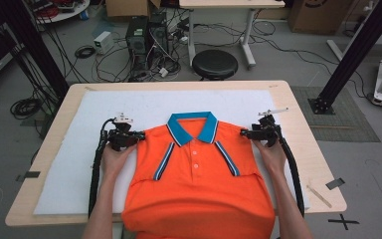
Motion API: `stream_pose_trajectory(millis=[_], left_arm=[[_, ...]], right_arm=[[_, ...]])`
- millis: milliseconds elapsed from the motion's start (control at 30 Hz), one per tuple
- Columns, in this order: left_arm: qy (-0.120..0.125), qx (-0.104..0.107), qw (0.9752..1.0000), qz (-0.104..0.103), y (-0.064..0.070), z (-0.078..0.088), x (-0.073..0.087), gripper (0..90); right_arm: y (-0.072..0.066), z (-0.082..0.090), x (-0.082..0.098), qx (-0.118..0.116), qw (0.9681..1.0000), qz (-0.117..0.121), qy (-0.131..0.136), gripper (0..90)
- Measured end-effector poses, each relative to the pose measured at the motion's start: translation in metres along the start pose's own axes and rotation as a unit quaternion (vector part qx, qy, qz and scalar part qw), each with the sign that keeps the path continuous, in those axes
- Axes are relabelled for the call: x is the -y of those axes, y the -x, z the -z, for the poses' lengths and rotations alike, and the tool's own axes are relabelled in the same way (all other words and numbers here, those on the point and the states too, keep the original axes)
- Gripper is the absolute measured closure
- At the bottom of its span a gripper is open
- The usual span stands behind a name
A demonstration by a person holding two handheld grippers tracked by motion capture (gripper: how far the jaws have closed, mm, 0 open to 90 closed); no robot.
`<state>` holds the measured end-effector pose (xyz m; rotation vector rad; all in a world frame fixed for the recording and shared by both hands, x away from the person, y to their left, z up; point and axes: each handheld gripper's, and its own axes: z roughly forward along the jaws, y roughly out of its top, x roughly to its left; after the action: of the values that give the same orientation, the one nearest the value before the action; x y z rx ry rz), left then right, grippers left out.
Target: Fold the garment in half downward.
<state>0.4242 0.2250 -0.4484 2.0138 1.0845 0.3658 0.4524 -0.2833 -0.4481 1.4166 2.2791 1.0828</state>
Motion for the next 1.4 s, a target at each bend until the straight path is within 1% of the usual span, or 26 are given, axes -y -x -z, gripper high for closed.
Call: stream_pose_trajectory(millis=[67,133,167,200,233,267,300,333,433,467,600,733,833,900,967,1000,1033,1300,1367,1400], left_arm=[[0.000,0.000,1.0000,0.000,0.000,0.000,0.000,84.6],[0.000,0.000,1.0000,-0.001,0.000,0.000,0.000,84.6],[0.001,0.000,1.0000,-0.001,0.000,0.000,0.000,84.6],[0.001,-0.001,1.0000,-0.001,0.000,0.000,0.000,84.5],[0.001,-0.002,1.0000,-0.001,0.001,0.000,0.000,84.5],[0.003,-0.002,1.0000,-0.001,0.001,0.000,0.000,84.5],[0.002,-0.003,1.0000,-0.001,0.001,0.000,0.000,84.5],[0.005,-0.004,1.0000,-0.001,0.001,0.000,0.001,84.5],[0.002,-0.004,1.0000,-0.004,0.001,0.000,0.001,84.4],[0.002,-0.003,1.0000,-0.004,0.001,0.000,0.001,84.4],[0.002,-0.005,1.0000,-0.005,0.002,0.000,0.001,84.4],[0.005,-0.006,1.0000,-0.006,0.002,0.000,0.001,84.4],[0.005,-0.006,1.0000,-0.005,0.002,0.000,0.001,84.4],[0.005,-0.006,1.0000,-0.005,0.002,0.000,0.001,84.4],[0.003,-0.006,1.0000,-0.005,0.002,0.000,0.001,84.4],[0.005,-0.006,1.0000,-0.004,0.002,0.000,0.001,84.4],[0.005,-0.006,1.0000,-0.005,0.002,0.000,0.001,84.4],[0.005,-0.001,1.0000,0.002,0.001,0.000,0.001,84.6],[0.005,-0.003,1.0000,0.001,0.001,0.000,0.001,84.6],[0.005,-0.003,1.0000,0.001,0.001,0.000,0.001,84.7]], right_arm=[[-0.002,0.000,0.000,0.007,1.0000,0.001,-0.002,35.0],[-0.002,0.000,0.000,0.008,1.0000,0.003,-0.002,35.0],[-0.004,-0.001,0.000,0.015,0.9998,0.009,-0.004,35.0],[-0.007,-0.002,0.000,0.025,0.9994,0.022,-0.006,34.9],[-0.012,-0.003,0.000,0.042,0.9983,0.039,-0.011,35.0],[-0.016,-0.004,0.000,0.053,0.9971,0.053,-0.015,37.0],[-0.017,-0.004,0.000,0.048,0.9971,0.058,-0.011,41.9],[-0.018,-0.003,0.001,0.042,0.9974,0.058,-0.012,43.9],[-0.019,-0.002,0.002,0.040,0.9972,0.063,-0.010,50.0],[-0.019,-0.003,0.002,0.034,0.9975,0.062,-0.009,51.5],[-0.018,-0.002,0.003,0.030,0.9979,0.057,-0.008,54.1],[-0.018,-0.002,0.003,0.026,0.9975,0.066,-0.004,59.5],[-0.019,-0.002,0.003,0.018,0.9977,0.065,-0.005,64.5],[-0.018,-0.002,0.003,0.011,0.9973,0.072,-0.003,68.5],[-0.018,-0.002,0.003,0.007,0.9979,0.065,-0.004,69.7],[-0.016,-0.002,0.003,0.005,0.9977,0.068,-0.001,70.9],[-0.016,-0.002,0.003,0.003,0.9980,0.062,-0.004,71.9],[-0.014,-0.002,0.003,-0.008,0.9979,0.064,0.003,81.8],[-0.014,-0.001,0.003,-0.009,0.9983,0.057,0.003,83.9],[-0.013,-0.001,0.003,-0.008,0.9983,0.058,0.004,84.7]])
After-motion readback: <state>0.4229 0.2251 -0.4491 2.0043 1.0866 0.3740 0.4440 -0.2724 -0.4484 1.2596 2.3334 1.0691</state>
